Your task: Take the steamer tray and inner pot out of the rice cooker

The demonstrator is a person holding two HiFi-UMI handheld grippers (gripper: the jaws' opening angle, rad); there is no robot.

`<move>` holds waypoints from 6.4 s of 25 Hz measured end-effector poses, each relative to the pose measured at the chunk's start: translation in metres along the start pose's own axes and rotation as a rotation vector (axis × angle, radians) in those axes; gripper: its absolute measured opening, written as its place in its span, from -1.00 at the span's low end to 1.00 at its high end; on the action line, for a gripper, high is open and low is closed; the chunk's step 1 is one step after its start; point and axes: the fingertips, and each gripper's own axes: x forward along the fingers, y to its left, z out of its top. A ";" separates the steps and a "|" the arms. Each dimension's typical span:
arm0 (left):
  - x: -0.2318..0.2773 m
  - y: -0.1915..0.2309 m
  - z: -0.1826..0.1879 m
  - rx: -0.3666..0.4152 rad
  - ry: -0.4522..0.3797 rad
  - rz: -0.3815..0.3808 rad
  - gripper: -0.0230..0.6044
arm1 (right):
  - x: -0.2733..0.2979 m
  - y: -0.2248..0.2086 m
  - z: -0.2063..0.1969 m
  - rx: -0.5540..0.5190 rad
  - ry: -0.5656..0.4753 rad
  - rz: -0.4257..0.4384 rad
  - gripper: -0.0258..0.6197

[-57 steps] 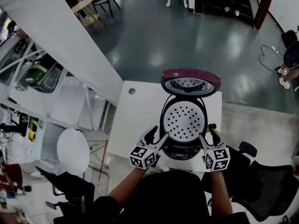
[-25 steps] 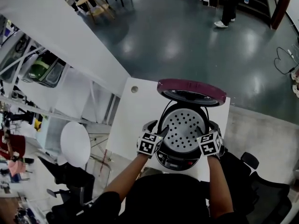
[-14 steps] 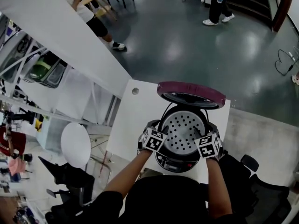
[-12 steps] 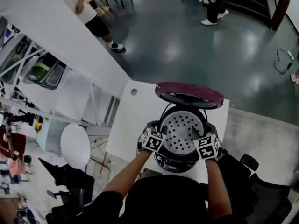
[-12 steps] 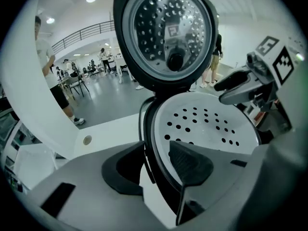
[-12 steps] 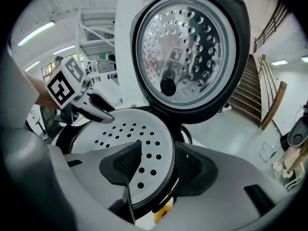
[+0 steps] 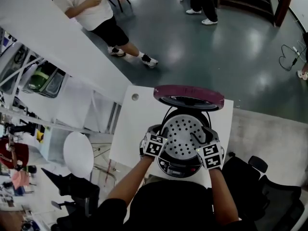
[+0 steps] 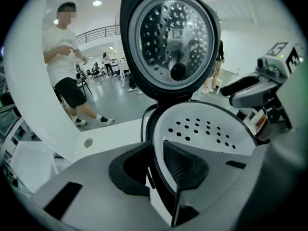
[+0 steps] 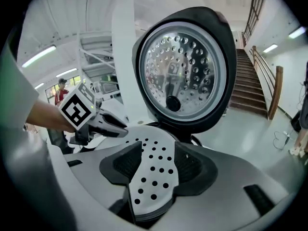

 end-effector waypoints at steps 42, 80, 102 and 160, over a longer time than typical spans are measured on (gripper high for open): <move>-0.129 0.138 0.001 -0.299 -0.358 -0.002 -0.85 | 0.005 0.145 0.050 0.040 -0.136 0.054 -0.91; 0.049 0.328 -0.112 -0.553 -0.142 -0.250 -0.84 | 0.113 0.265 0.054 0.183 0.073 -0.156 -0.91; 0.099 0.333 -0.156 -0.497 -0.058 -0.224 -0.83 | 0.130 0.288 0.029 0.220 0.182 -0.137 -0.91; -0.071 0.012 0.006 -0.252 -0.302 -0.299 -0.86 | -0.066 0.040 -0.025 0.279 -0.140 -0.240 -0.90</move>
